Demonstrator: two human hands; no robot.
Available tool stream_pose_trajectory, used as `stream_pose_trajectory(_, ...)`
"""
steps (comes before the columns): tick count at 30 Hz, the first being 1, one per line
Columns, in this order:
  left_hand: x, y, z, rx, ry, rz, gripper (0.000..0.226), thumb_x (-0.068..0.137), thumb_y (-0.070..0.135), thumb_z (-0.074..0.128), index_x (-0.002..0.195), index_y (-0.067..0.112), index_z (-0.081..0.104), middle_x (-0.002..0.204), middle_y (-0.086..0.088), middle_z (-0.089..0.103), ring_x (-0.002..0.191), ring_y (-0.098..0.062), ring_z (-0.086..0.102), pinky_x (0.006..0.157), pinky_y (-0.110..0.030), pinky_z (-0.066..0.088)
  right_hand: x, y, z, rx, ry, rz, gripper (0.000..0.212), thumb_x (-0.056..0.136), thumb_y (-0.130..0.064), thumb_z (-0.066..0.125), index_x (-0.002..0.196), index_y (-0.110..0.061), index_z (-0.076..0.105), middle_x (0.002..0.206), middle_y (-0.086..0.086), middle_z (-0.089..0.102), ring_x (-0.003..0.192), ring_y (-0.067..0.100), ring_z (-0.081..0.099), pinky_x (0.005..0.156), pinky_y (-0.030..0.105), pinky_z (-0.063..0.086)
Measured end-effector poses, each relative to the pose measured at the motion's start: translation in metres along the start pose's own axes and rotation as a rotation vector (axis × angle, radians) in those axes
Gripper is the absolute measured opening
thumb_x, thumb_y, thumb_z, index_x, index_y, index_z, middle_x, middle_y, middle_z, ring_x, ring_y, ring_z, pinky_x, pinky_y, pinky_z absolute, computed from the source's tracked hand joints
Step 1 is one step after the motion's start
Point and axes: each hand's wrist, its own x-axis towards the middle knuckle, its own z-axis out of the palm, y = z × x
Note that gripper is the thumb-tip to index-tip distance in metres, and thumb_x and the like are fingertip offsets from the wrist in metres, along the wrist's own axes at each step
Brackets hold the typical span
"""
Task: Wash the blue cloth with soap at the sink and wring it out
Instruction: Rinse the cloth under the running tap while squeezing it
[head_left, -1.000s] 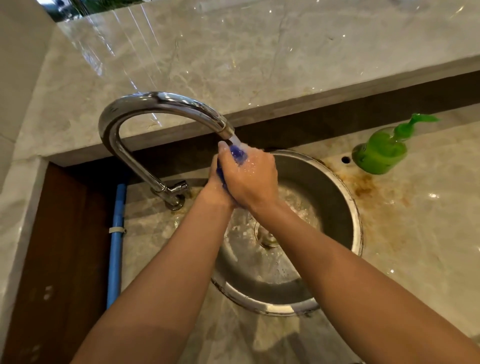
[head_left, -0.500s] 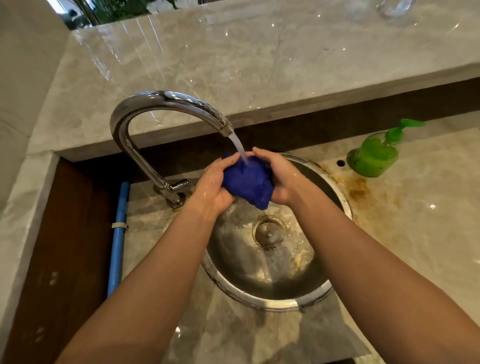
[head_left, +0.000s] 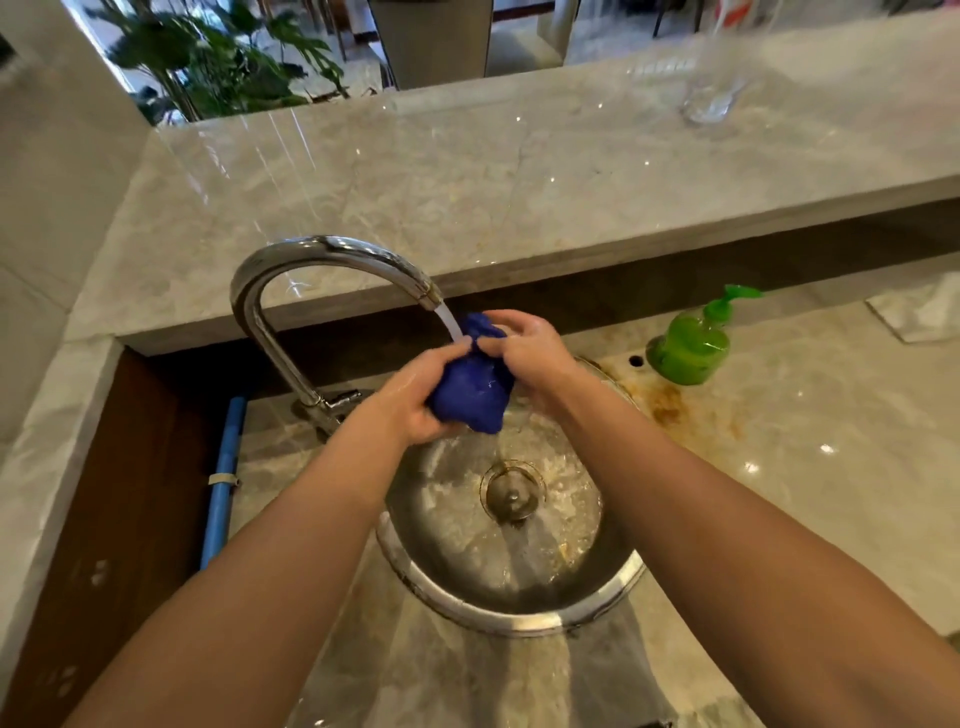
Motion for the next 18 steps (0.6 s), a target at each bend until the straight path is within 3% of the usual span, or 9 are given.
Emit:
stream_pose_trajectory(4,0.004,-0.002,-0.011,-0.06,0.02,0.035,0.029,0.092,0.021,0.064,0.119,0.013,0.058,0.108,-0.014,0.069,0.094,-0.027,0.067,0.083,-0.042,0.054,-0.002,0.01,-0.011,0.029,0.127,0.062,0.033,0.09,-0.029,0.074,0.119,-0.015,0.067,0.1,0.004,0.071,0.084,0.016,0.068,0.068,0.03,0.058)
stream_pose_trajectory(6,0.012,-0.003,-0.014,-0.155,0.023,0.119,0.036,0.09,0.02,0.066,0.124,0.016,0.059,0.119,-0.015,0.067,0.108,-0.031,0.064,0.094,-0.05,0.05,-0.006,0.017,-0.007,0.019,0.126,0.154,0.043,0.089,-0.049,0.07,0.115,-0.015,0.068,0.087,0.0,0.068,0.074,0.013,0.063,0.06,0.027,0.051)
stream_pose_trajectory(8,0.015,-0.007,-0.011,-0.259,0.016,0.164,0.039,0.09,0.022,0.065,0.128,0.016,0.06,0.125,-0.016,0.065,0.114,-0.033,0.061,0.099,-0.054,0.045,-0.006,0.024,-0.003,0.113,0.024,0.258,0.051,0.089,-0.061,0.063,0.121,-0.021,0.064,0.104,0.004,0.07,0.092,0.02,0.066,0.073,0.036,0.055)
stream_pose_trajectory(11,0.015,-0.013,-0.003,-0.421,-0.014,0.157,0.037,0.093,0.03,0.06,0.126,0.015,0.061,0.127,-0.017,0.062,0.117,-0.034,0.058,0.099,-0.051,0.043,-0.006,0.026,0.002,0.484,-0.17,0.322,0.053,0.09,-0.058,0.062,0.131,-0.025,0.061,0.123,0.012,0.064,0.114,0.038,0.062,0.099,0.059,0.05)
stream_pose_trajectory(13,0.016,-0.015,0.0,-0.486,0.019,0.165,0.035,0.09,0.033,0.063,0.121,0.017,0.063,0.125,-0.016,0.062,0.115,-0.035,0.059,0.096,-0.052,0.046,-0.006,0.022,0.008,0.596,-0.174,0.314,0.045,0.091,-0.052,0.064,0.126,-0.023,0.065,0.125,0.016,0.064,0.115,0.039,0.063,0.101,0.056,0.051)
stream_pose_trajectory(18,0.018,-0.012,0.017,-0.421,0.289,0.27,0.003,0.094,0.024,0.058,0.094,0.024,0.061,0.113,-0.011,0.061,0.104,-0.028,0.06,0.089,-0.048,0.052,-0.001,0.015,0.039,0.357,0.024,0.227,0.035,0.095,-0.051,0.059,0.116,-0.024,0.067,0.116,0.01,0.069,0.106,0.027,0.066,0.092,0.042,0.056)
